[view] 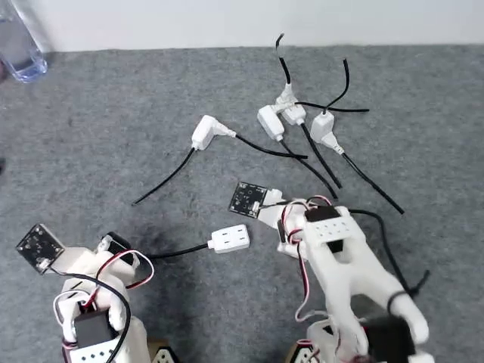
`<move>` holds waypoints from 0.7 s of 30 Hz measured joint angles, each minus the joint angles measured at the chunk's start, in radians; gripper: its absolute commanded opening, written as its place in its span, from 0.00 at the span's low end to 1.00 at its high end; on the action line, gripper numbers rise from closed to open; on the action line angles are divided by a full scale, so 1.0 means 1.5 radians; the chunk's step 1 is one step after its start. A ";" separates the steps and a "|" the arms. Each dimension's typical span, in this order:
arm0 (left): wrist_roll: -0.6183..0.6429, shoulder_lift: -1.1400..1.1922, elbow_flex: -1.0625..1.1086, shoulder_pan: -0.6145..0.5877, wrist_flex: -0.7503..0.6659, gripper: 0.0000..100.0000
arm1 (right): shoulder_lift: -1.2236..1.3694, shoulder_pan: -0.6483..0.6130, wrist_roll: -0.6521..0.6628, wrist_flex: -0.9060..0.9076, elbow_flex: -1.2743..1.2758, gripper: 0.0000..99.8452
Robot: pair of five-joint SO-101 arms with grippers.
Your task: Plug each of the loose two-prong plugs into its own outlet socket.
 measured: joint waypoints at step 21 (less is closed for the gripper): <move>0.000 0.000 0.000 0.000 0.000 0.02 | 0.040 0.003 -0.056 0.054 -0.043 0.25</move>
